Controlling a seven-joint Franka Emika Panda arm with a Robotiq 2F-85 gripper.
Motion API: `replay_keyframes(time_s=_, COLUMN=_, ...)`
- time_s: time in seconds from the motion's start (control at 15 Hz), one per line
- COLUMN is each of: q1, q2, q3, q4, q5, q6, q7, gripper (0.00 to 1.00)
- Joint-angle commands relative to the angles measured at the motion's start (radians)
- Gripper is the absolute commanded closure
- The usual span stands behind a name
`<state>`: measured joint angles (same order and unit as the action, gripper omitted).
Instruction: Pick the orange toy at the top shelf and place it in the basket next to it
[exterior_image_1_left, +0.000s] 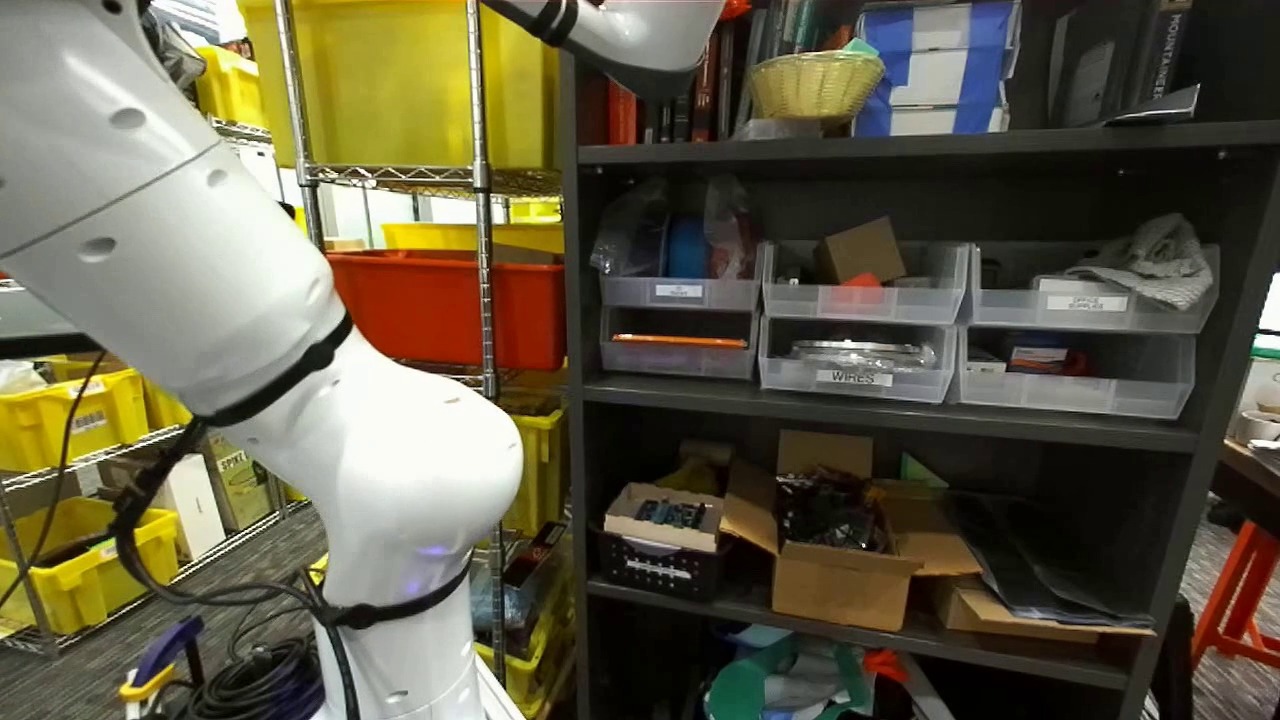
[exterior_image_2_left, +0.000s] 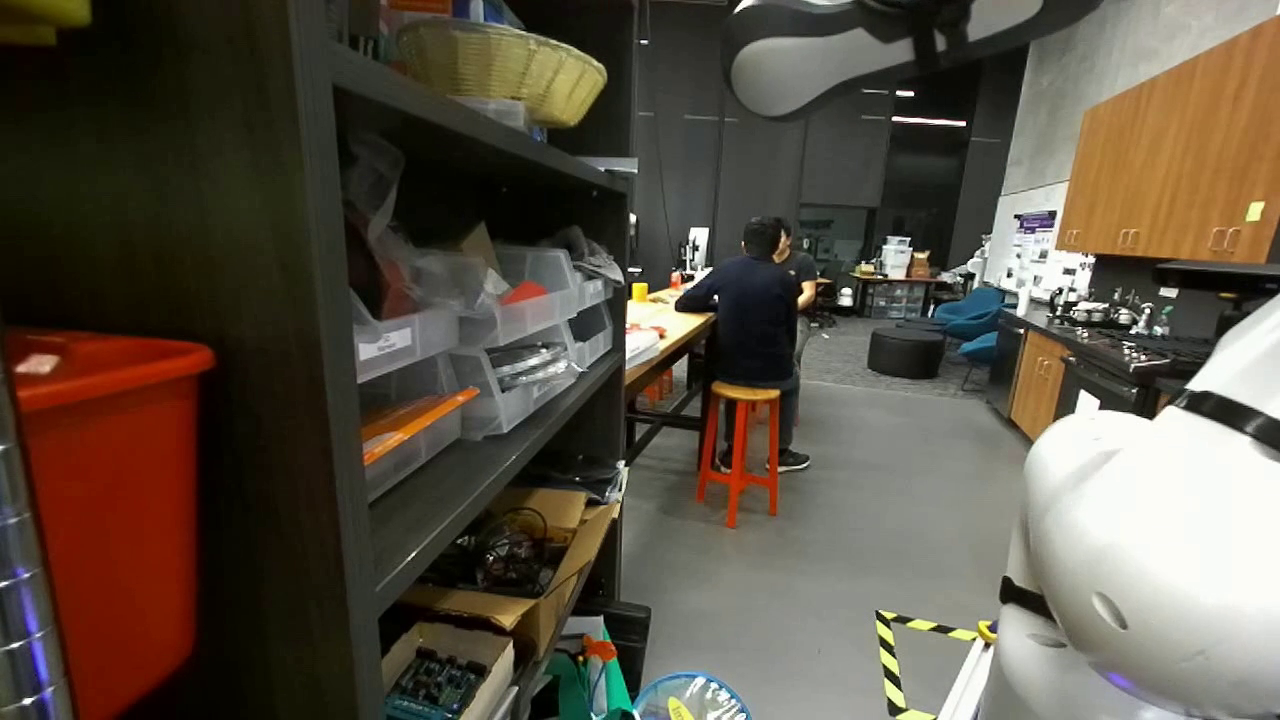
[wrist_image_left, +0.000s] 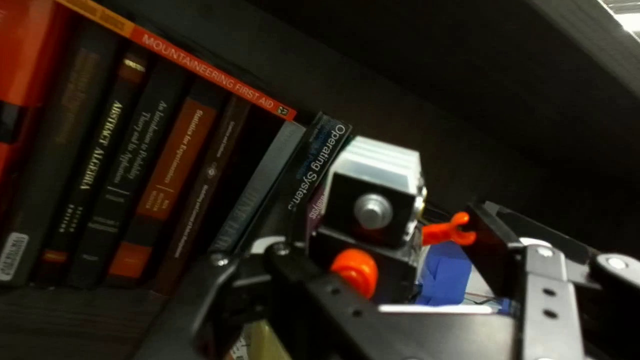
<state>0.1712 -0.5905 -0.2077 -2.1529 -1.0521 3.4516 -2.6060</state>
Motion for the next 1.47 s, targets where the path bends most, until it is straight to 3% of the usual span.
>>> replay_keyframes(time_s=0.0, q1=-0.26, q2=0.053, q3=0.201, q4=0.07, q5=-0.014, q6=0.011, q7=0.0, gripper=0.49)
replay_keyframes(time_s=0.33, q1=-0.521, q2=0.046, q3=0.424, q4=0.086, q5=-0.008, q6=0.0, q7=0.0, gripper=0.49)
replay_keyframes(time_s=0.53, q1=-0.577, q2=0.048, q3=0.483, q4=0.075, q5=0.011, q6=-0.008, q7=0.001, gripper=0.49)
replay_keyframes(time_s=0.73, q1=-0.572, q2=0.066, q3=0.491, q4=0.064, q5=0.034, q6=-0.011, q7=0.013, gripper=0.49)
replay_keyframes(time_s=1.0, q1=-0.513, q2=0.111, q3=0.439, q4=0.069, q5=0.035, q6=-0.018, q7=0.034, gripper=0.49)
replay_keyframes(time_s=1.27, q1=-0.384, q2=0.147, q3=0.326, q4=0.07, q5=0.018, q6=0.0, q7=0.081, gripper=0.49)
replay_keyframes(time_s=1.4, q1=-0.285, q2=0.155, q3=0.253, q4=0.064, q5=0.006, q6=0.0, q7=0.106, gripper=0.49)
